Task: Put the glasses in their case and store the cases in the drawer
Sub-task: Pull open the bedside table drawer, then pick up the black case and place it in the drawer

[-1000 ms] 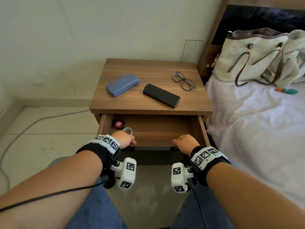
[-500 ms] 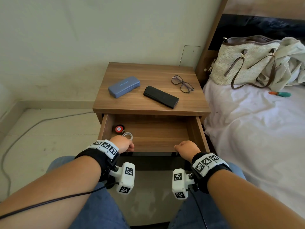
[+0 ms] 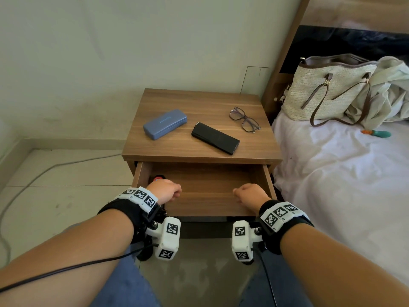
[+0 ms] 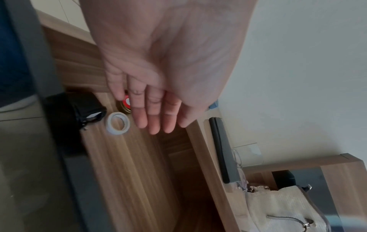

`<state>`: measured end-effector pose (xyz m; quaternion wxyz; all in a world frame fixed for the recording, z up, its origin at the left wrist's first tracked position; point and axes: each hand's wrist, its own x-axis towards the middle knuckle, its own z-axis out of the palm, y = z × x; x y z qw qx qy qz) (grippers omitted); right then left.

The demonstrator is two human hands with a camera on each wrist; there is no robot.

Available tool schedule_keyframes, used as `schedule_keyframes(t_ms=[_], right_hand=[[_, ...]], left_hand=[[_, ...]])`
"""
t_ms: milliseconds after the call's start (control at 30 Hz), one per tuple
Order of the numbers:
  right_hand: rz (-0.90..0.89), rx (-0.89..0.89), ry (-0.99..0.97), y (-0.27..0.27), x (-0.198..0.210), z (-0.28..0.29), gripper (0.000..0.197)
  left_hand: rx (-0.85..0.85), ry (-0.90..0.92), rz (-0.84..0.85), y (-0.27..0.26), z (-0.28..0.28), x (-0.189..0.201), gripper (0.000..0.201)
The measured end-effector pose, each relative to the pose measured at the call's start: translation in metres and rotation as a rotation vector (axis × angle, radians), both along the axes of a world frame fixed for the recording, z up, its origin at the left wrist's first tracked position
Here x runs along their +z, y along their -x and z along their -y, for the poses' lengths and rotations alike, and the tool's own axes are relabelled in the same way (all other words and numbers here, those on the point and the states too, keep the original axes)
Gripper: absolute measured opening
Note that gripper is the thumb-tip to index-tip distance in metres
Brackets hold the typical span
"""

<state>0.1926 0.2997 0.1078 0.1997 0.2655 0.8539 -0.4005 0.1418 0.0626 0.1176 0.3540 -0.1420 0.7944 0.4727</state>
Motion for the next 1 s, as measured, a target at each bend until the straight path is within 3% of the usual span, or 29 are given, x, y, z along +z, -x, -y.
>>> schedule_keyframes(t_ms=[67, 167, 467, 533, 667, 1000], right_hand=[[-0.045, -0.064, 0.059, 0.013, 0.006, -0.001, 0.026], [-0.128, -0.143, 0.112, 0.033, 0.013, -0.004, 0.023], [-0.177, -0.295, 0.184, 0.102, 0.03, -0.012, 0.055], [-0.155, -0.329, 0.228, 0.116, 0.026, -0.014, 0.06], [-0.133, -0.36, 0.212, 0.133, 0.021, -0.015, 0.019], [-0.157, -0.344, 0.172, 0.139, 0.014, -0.009, 0.029]], left_hand=[[-0.022, 0.022, -0.124, 0.013, 0.0, 0.005, 0.019], [-0.024, 0.042, -0.233, 0.035, -0.003, 0.017, 0.029], [0.071, 0.003, -0.357, 0.108, -0.033, 0.04, 0.03], [0.044, 0.017, -0.376, 0.124, -0.04, 0.039, 0.04], [-0.018, 0.034, -0.388, 0.147, -0.05, 0.034, 0.047], [-0.05, 0.06, -0.341, 0.164, -0.064, 0.018, 0.053]])
